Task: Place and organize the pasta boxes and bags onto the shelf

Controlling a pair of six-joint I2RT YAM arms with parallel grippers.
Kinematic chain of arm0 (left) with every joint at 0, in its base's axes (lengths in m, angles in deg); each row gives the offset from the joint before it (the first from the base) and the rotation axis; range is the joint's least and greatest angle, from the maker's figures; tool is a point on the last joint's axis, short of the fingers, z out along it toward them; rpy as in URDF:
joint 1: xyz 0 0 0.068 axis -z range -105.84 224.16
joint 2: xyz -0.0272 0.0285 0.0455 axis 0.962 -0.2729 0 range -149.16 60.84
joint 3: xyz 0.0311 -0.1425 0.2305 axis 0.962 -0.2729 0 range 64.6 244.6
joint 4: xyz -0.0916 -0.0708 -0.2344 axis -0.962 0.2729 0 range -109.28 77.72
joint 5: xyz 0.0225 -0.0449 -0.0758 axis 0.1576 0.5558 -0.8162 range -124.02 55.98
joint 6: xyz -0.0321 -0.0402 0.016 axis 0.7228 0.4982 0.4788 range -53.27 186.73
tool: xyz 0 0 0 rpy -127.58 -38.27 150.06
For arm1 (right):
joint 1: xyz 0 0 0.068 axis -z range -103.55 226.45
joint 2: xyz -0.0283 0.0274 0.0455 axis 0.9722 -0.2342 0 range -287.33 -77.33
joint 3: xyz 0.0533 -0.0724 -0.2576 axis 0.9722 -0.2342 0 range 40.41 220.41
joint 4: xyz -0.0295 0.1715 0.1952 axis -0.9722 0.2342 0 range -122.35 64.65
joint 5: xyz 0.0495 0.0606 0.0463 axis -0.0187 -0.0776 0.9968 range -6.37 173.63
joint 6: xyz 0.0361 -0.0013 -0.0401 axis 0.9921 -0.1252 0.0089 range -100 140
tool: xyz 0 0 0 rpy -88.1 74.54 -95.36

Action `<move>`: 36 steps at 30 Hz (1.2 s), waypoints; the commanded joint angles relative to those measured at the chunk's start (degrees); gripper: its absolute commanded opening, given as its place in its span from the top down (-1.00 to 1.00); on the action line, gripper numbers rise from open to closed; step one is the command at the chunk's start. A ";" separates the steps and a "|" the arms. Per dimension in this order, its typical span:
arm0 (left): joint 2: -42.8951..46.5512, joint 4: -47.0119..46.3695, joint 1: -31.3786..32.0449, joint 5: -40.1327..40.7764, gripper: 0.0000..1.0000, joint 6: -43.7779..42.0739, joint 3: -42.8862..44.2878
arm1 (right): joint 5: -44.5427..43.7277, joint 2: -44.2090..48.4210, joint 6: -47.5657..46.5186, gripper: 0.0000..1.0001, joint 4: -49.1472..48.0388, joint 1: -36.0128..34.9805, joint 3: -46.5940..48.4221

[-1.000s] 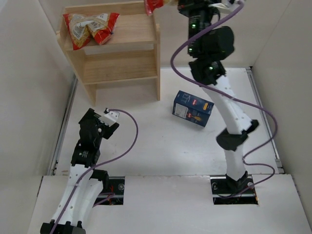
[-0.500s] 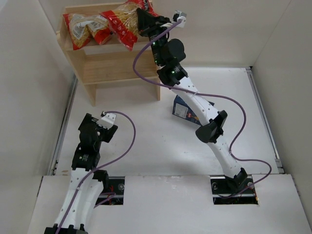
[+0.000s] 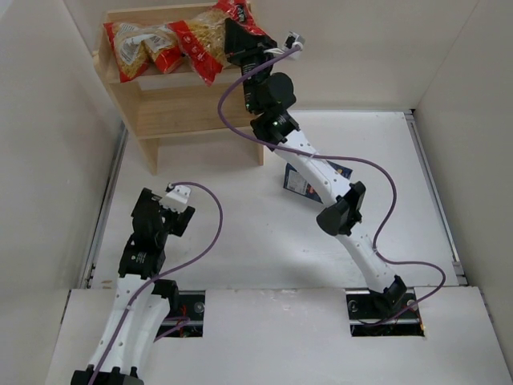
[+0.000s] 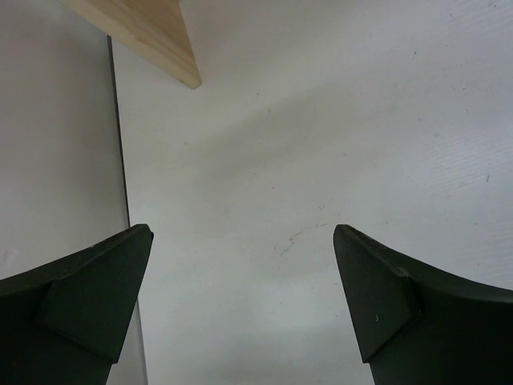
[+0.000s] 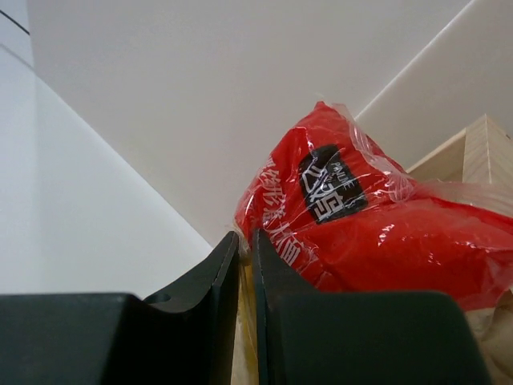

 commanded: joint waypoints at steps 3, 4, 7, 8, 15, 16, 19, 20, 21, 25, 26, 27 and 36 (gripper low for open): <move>-0.65 -1.68 0.87 -1.83 -1.00 2.36 6.86 | -3.16 -0.25 4.42 0.55 -7.26 1.31 3.35; -1.17 -2.12 1.31 -2.44 -1.00 2.63 8.88 | -3.42 -0.42 4.42 0.54 -7.17 1.31 3.18; -4.24 -6.32 3.76 -5.16 -1.00 2.80 17.66 | -4.73 -1.04 4.95 0.57 -5.77 1.31 3.26; -5.74 -9.13 5.16 -6.04 -1.00 2.63 21.00 | -5.26 -1.22 5.30 0.57 -5.33 1.31 3.26; -16.72 -25.15 22.47 -7.10 -1.00 -12.63 39.03 | -1.94 0.71 3.37 0.26 -6.12 1.31 3.70; -18.30 -25.15 24.15 -8.41 -1.00 -15.80 40.44 | -1.40 1.15 2.84 0.22 -6.55 1.31 3.79; -26.55 -26.55 22.33 -12.46 -1.00 -18.55 45.53 | -0.87 2.21 1.00 0.21 -6.74 1.31 3.61; -29.89 -27.43 20.92 -13.08 -1.00 -17.94 48.08 | -0.70 2.47 0.56 0.21 -6.56 1.31 3.53; -33.31 -28.66 19.78 -13.17 -1.00 -17.76 50.80 | -0.43 2.73 0.12 0.21 -6.47 1.31 3.61; -43.35 -30.52 15.47 -13.08 -1.00 -18.29 59.77 | 1.06 4.32 -2.78 0.19 -7.00 1.31 3.61; -44.93 -29.82 14.59 -13.43 -1.00 -18.29 61.45 | 0.80 4.75 -3.66 0.19 -7.08 1.31 3.61; -46.34 -28.94 13.89 -14.22 -1.00 -18.38 62.94 | 0.71 5.11 -4.01 0.19 -7.17 1.31 3.61; -52.68 -32.61 13.09 -11.15 -0.99 -20.05 70.07 | 0.18 11.26 -11.82 0.16 -7.08 1.84 3.44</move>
